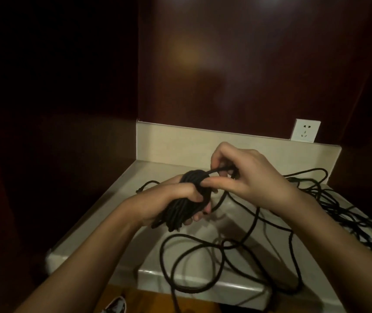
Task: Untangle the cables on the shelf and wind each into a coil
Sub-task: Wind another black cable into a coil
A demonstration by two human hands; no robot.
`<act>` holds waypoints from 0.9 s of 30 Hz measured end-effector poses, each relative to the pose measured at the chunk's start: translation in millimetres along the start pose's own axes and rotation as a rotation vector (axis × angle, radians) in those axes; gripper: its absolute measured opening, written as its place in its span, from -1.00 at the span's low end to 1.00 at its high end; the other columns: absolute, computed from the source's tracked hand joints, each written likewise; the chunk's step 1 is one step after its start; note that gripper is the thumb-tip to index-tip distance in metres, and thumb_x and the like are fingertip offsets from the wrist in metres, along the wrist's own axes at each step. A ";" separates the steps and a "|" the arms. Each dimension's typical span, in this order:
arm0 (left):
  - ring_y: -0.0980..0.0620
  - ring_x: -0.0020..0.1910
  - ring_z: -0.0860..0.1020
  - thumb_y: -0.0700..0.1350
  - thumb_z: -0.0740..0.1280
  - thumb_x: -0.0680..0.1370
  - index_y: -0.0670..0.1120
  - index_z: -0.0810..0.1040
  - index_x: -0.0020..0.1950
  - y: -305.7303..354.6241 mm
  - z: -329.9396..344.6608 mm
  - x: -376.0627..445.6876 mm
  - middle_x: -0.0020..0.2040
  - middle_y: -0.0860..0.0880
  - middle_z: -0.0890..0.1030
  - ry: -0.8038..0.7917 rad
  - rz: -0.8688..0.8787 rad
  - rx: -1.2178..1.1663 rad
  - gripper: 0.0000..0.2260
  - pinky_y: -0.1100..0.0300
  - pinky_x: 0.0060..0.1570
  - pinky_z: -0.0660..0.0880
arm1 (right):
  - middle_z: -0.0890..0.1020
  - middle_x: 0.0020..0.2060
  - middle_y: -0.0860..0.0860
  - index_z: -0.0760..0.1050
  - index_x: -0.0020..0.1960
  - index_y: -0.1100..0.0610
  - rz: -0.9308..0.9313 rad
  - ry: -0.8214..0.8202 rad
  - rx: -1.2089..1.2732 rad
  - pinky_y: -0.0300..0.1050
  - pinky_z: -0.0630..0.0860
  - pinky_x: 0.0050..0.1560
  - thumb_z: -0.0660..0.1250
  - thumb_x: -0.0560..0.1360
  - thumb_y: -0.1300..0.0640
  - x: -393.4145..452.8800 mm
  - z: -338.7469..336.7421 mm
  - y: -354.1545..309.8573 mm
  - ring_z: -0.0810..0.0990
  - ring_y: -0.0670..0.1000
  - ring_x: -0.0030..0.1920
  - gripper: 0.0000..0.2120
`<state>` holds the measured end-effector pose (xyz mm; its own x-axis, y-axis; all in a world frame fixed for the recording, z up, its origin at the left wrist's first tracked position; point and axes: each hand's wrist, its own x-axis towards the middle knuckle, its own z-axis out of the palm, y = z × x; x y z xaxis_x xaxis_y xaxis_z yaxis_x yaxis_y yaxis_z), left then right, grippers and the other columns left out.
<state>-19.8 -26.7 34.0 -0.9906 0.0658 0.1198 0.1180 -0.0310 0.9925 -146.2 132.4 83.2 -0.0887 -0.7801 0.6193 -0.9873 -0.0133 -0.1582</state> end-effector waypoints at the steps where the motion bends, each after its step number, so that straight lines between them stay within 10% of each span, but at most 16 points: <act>1: -0.11 -0.24 0.51 -0.10 0.41 0.29 -0.23 0.50 0.20 -0.4 -2.4 0.9 -0.10 -0.24 0.56 -0.001 0.020 -0.096 -0.50 0.14 -0.30 0.45 | 0.52 -0.30 -0.12 0.40 -0.02 -0.06 0.004 -0.031 -0.017 -0.08 0.43 -0.29 0.34 0.45 -0.24 0.1 0.4 1.7 0.51 -0.04 -0.28 -0.71; 7: -0.12 -0.24 0.51 -0.05 0.51 0.20 -0.24 0.48 0.23 0.5 -8.8 -1.3 -0.08 -0.26 0.53 -0.028 0.062 -0.235 -0.36 0.13 -0.32 0.47 | 0.49 -0.15 -0.16 0.49 0.19 0.00 0.048 -0.078 -0.033 -0.12 0.49 -0.15 0.25 0.54 -0.20 -9.0 8.6 12.8 0.51 -0.09 -0.16 -0.65; 11: -0.09 -0.25 0.53 -0.05 0.36 0.30 -0.23 0.48 0.23 -3.9 -7.8 1.6 -0.08 -0.24 0.55 0.100 0.088 -0.211 -0.46 0.15 -0.33 0.48 | 0.57 -0.11 -0.05 0.51 0.21 0.06 -0.020 0.015 -0.494 -0.04 0.43 -0.03 0.18 0.60 -0.08 -11.3 18.5 7.3 0.55 -0.01 -0.10 -0.69; 14: -0.04 -0.24 0.58 0.02 0.38 0.28 -0.22 0.51 0.15 -6.3 0.9 4.3 -0.11 -0.16 0.63 0.305 0.111 0.037 -0.50 0.11 -0.25 0.48 | 0.50 0.21 0.09 0.33 0.36 0.14 0.206 -0.248 -0.788 0.01 0.28 0.28 0.19 0.59 0.11 1.5 27.7 -21.9 0.46 0.16 0.24 -0.65; 18: -0.01 -0.17 0.57 0.05 0.35 0.29 -0.17 0.54 0.02 -4.0 15.8 9.3 -0.18 -0.07 0.59 0.495 0.187 0.203 -0.59 0.07 -0.17 0.46 | 0.18 0.47 0.19 -0.04 0.58 0.24 0.414 -0.061 -0.384 0.01 0.31 0.37 0.27 0.52 0.27 5.8 51.1 -45.9 0.33 0.19 0.39 -0.25; 21: -0.04 -0.18 0.54 -0.06 0.30 0.35 -0.19 0.55 -0.06 1.4 20.8 6.3 -0.20 -0.12 0.55 0.466 0.243 0.078 -0.74 0.09 -0.20 0.46 | 0.37 0.34 0.19 0.27 0.50 0.26 0.226 0.396 -0.012 -0.02 0.47 0.28 0.10 0.48 0.30 -6.2 73.0 -48.6 0.47 0.15 0.28 -0.43; 27: -0.07 -0.21 0.61 -0.10 0.26 0.36 -0.23 0.59 -0.02 7.1 11.4 -3.0 -0.15 -0.21 0.59 0.446 0.277 -0.147 -0.70 0.14 -0.29 0.53 | 0.50 0.21 0.17 0.25 0.52 0.26 0.064 0.280 -0.218 0.04 0.52 0.12 0.07 0.60 0.15 -12.2 75.0 -15.1 0.54 0.15 0.14 -0.49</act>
<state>-15.2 -15.8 41.0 -0.8608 -0.3932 0.3232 0.3994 -0.1282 0.9077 -120.3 95.2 20.4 -0.1540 -0.5734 0.8047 -0.9808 0.1872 -0.0543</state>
